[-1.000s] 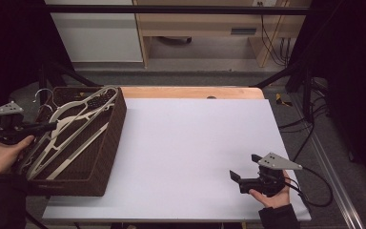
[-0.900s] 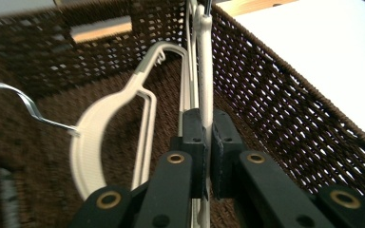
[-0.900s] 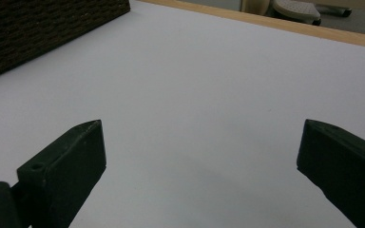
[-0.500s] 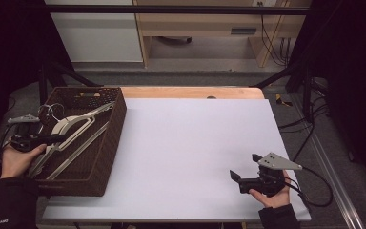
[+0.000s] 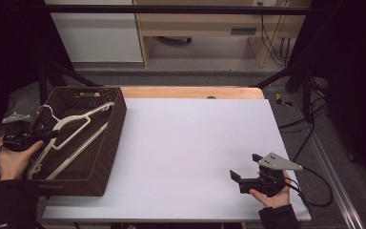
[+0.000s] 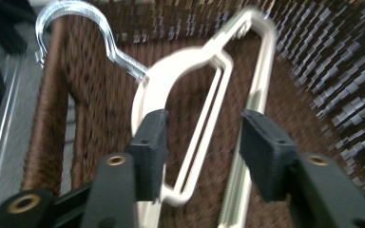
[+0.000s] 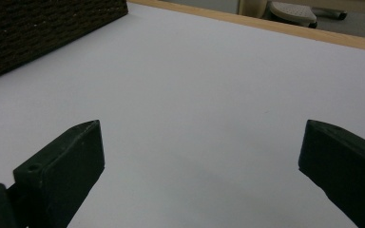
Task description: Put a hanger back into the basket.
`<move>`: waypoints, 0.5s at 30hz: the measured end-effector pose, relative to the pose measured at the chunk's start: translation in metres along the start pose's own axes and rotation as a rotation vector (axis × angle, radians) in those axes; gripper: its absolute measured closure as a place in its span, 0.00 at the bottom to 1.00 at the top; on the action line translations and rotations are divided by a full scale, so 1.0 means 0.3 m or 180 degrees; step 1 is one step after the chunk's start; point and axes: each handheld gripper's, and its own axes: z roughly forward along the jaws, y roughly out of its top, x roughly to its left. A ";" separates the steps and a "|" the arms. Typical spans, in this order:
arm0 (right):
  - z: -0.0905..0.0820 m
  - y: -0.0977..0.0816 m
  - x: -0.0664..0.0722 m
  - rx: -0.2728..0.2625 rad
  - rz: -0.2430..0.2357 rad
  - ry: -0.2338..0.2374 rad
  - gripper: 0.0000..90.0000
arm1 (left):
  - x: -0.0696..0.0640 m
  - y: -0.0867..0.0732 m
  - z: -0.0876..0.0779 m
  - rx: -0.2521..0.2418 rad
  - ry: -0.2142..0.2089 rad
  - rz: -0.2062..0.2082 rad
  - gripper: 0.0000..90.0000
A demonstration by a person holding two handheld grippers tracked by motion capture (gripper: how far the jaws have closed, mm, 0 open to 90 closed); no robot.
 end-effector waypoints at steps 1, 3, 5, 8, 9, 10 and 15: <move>-0.002 0.001 0.001 -0.0012 0.0019 0.0011 0.02 | -0.015 0.005 -0.010 -0.0092 -0.0059 0.0007 0.50; -0.004 0.002 0.001 -0.0032 0.0027 0.0005 0.02 | -0.049 0.013 -0.029 -0.0239 -0.0193 0.0037 0.46; -0.005 0.001 0.000 -0.0035 0.0019 0.0001 0.02 | -0.094 0.019 -0.042 -0.0369 -0.0340 0.0124 0.41; -0.006 0.001 0.000 -0.0042 0.0007 0.0001 0.02 | -0.165 0.025 -0.060 -0.0524 -0.0576 0.0244 0.31; -0.007 0.001 0.000 -0.0049 0.0012 0.0006 0.02 | -0.165 0.025 -0.060 -0.0524 -0.0576 0.0244 0.28; -0.007 0.002 0.000 -0.0057 0.0016 0.0010 0.02 | -0.212 0.026 -0.070 -0.0610 -0.0746 0.0297 0.25; -0.009 0.002 -0.001 -0.0070 0.0009 0.0004 0.02 | -0.332 0.019 -0.093 -0.0757 -0.1018 0.0463 0.13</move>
